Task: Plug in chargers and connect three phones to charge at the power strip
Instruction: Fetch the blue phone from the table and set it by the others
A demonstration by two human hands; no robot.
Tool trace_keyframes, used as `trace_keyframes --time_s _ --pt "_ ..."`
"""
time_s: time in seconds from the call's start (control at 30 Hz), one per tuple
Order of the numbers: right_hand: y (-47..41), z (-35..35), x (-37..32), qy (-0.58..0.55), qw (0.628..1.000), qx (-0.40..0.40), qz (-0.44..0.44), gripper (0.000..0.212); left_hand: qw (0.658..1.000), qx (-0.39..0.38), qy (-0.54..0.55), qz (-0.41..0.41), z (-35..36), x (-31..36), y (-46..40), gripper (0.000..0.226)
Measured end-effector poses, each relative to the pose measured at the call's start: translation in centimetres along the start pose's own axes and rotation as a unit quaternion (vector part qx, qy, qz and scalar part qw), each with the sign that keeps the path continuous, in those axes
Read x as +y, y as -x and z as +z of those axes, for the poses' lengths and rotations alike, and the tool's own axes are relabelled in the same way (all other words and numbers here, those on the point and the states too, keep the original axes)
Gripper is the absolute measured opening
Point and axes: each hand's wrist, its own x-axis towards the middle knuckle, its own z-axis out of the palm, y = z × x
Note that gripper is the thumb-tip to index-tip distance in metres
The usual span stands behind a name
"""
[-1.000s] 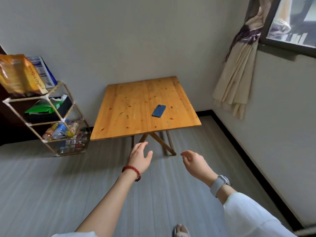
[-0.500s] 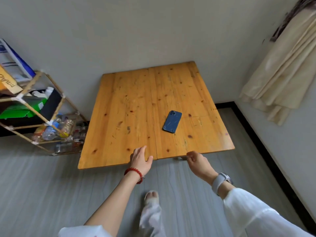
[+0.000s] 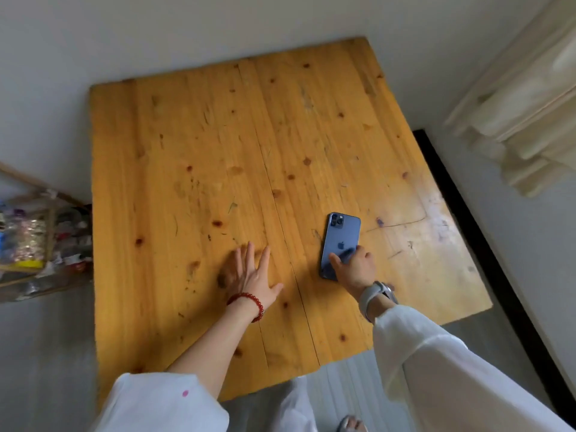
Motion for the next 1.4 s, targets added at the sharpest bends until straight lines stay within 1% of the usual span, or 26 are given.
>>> trace_keyframes --time_s 0.1,0.17,0.27,0.53,0.67,0.73,0.77,0.9,0.97,1.03,1.1,1.17,1.27,1.33,1.4 --pt "-1.3 1.5 -1.4 0.044 0.997 0.034 0.055 0.077 0.998 -0.005 -0.058 0.004 1.2 -0.3 -1.4 0.101" --pt "-1.7 2.0 -1.8 0.032 0.995 0.039 0.087 0.083 0.998 0.011 -0.064 0.004 1.9 -0.7 -1.3 0.103" --pt "-2.0 1.9 -2.1 -0.003 0.991 0.047 0.125 0.086 0.997 0.01 -0.077 0.013 2.3 -1.3 -1.2 0.101" --pt "-1.6 1.6 -2.5 -0.027 0.986 0.037 0.163 0.088 0.994 0.005 -0.109 0.004 2.1 -1.0 -1.2 0.102" --pt "-1.1 2.2 -2.4 -0.026 0.991 0.046 0.119 0.085 0.993 0.001 -0.116 0.004 1.9 -0.6 -1.1 0.103" --pt "-0.5 2.4 -1.9 -0.056 0.994 0.04 0.087 0.08 0.993 0.002 -0.116 0.006 1.8 -0.6 -1.2 0.102" --pt "-0.1 2.5 -1.5 -0.073 0.994 0.035 0.067 0.075 0.993 0.003 -0.115 0.008 1.7 -0.6 -1.2 0.102" --pt "1.7 2.6 0.7 -0.138 0.99 0.007 0.031 0.041 0.995 0.007 -0.1 0.012 1.4 -0.3 -1.0 0.1" --pt "2.7 2.2 2.3 -0.124 0.992 0.002 0.007 0.032 0.997 0.003 -0.079 0.006 1.1 0.3 -0.6 0.097" --pt "3.8 1.9 3.8 -0.103 0.995 0.015 -0.011 0.028 0.999 -0.001 -0.032 -0.011 0.5 1.0 -0.3 0.082" --pt "5.4 1.1 5.8 -0.116 0.993 0.034 -0.006 0.026 0.999 -0.001 0.046 -0.023 0.2 2.3 0.6 0.064" --pt "7.1 0.4 8.3 -0.142 0.988 0.057 0.009 0.025 0.995 0.005 0.1 -0.018 0.5 4.0 2.1 0.053" --pt "10.5 -1.8 13.0 -0.198 0.975 0.099 0.033 0.02 0.995 -0.009 0.089 0.047 2.1 8.2 5.9 0.044" --pt "12.6 -3.4 16.3 -0.238 0.96 0.135 0.054 0.015 0.991 -0.036 0.067 0.111 3.7 11.5 8.7 0.042" --pt "15.4 -5.1 20.4 -0.286 0.938 0.177 0.079 0.014 0.98 -0.059 0.026 0.187 5.6 15.3 12.0 0.04"
